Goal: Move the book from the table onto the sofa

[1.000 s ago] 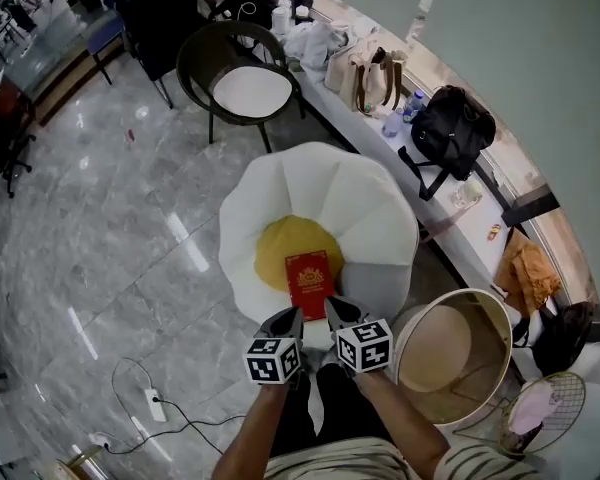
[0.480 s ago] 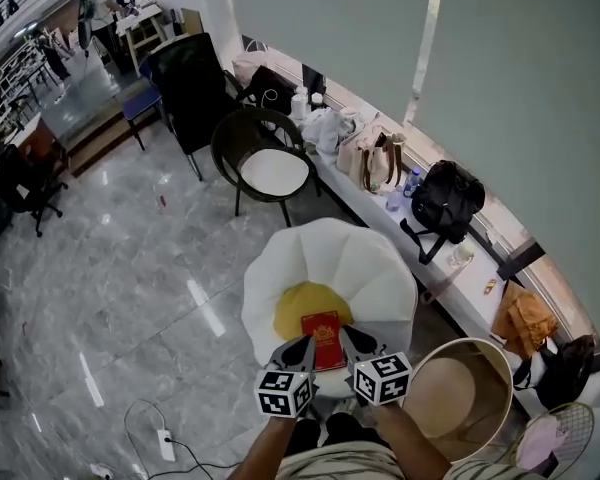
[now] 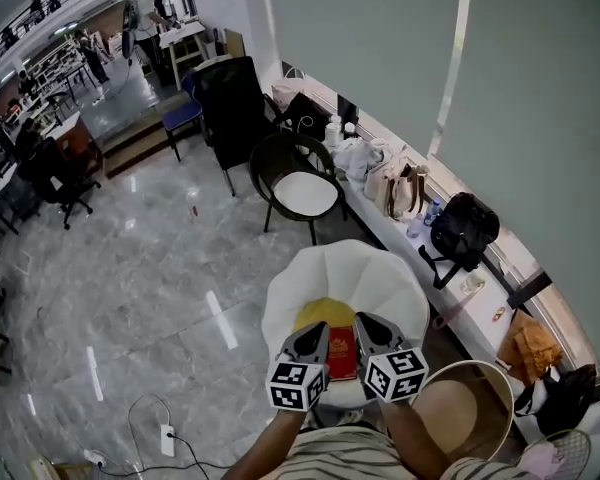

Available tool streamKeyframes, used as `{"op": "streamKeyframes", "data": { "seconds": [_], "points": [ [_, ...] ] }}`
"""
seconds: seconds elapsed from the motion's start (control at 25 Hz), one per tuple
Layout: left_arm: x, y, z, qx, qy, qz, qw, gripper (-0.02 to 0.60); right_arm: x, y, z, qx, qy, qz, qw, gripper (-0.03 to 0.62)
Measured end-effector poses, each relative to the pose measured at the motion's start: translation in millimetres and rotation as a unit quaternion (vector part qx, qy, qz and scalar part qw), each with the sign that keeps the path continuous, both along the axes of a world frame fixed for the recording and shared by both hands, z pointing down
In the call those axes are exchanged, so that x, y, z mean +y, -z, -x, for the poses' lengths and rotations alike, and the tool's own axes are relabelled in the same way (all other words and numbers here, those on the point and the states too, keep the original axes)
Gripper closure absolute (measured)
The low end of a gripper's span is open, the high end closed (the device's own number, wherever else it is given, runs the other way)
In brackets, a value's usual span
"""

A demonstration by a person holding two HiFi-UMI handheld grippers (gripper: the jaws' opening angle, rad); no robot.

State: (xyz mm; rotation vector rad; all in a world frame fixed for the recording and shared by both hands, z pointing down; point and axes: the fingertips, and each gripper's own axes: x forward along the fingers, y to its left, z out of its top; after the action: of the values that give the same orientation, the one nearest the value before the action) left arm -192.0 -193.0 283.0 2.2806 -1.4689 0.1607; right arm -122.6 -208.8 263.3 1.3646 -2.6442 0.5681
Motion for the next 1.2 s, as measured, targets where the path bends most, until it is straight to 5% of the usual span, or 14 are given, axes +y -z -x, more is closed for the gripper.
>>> {"op": "streamKeyframes", "data": {
  "seconds": [0.56, 1.2],
  "points": [
    [-5, 84, 8, -0.026, 0.024, -0.111, 0.9932, 0.577, -3, 82, 26, -0.003, 0.021, -0.108, 0.994, 0.58],
    [-19, 99, 0, -0.017, 0.027, -0.143, 0.9892, 0.577, -14, 87, 12, 0.006, 0.01, -0.122, 0.992, 0.58]
  ]
}}
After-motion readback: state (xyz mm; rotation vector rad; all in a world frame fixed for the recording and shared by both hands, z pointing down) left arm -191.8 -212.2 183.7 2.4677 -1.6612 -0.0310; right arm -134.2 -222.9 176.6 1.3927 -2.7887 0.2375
